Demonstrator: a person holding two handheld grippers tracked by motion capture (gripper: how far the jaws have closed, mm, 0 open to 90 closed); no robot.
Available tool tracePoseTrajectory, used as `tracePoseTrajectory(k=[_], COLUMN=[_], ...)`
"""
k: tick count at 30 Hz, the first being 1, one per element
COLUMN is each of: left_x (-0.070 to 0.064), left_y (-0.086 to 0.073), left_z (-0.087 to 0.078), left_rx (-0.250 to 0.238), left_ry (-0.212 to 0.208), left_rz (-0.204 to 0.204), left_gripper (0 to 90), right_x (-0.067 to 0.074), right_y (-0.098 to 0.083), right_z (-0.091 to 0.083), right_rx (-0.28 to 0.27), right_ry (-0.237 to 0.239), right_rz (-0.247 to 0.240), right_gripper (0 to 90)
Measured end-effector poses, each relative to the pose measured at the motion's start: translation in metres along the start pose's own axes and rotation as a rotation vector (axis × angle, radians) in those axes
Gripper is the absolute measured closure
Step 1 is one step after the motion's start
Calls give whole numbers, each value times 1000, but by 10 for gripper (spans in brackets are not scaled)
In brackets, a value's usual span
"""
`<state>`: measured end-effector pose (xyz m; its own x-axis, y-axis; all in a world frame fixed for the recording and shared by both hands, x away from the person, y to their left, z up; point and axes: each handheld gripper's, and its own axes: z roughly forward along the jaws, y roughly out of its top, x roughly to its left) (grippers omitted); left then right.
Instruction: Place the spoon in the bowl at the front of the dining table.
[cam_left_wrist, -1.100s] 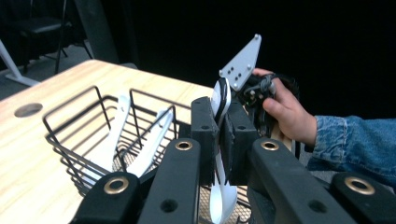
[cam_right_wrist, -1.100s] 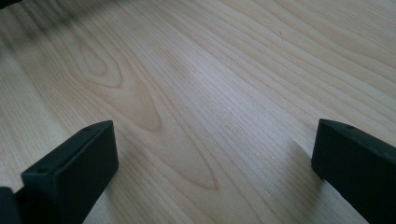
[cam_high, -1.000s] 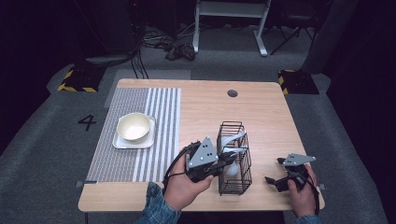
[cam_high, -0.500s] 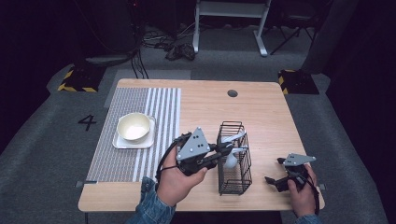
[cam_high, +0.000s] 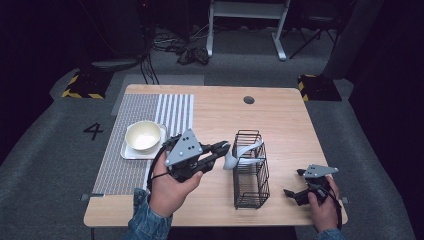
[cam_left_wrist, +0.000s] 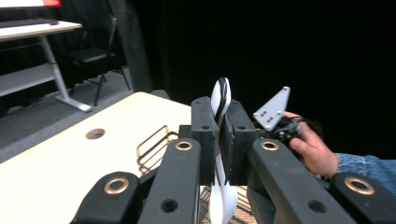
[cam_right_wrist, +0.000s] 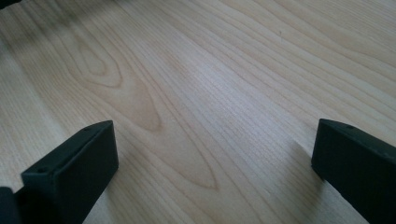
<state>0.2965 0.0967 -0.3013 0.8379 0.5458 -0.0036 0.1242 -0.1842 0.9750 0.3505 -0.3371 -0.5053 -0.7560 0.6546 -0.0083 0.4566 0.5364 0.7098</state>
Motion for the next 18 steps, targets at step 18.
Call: tracePoseTrajectory(k=[18], left_x=[38], left_y=[-8], left_z=[-41], left_rx=[-8], left_ry=[174], left_rz=[-21], left_gripper=[849], right_x=[0], right_y=[0], right_z=[0], right_rx=[1], right_ry=[1], right_rz=[0], right_gripper=[5])
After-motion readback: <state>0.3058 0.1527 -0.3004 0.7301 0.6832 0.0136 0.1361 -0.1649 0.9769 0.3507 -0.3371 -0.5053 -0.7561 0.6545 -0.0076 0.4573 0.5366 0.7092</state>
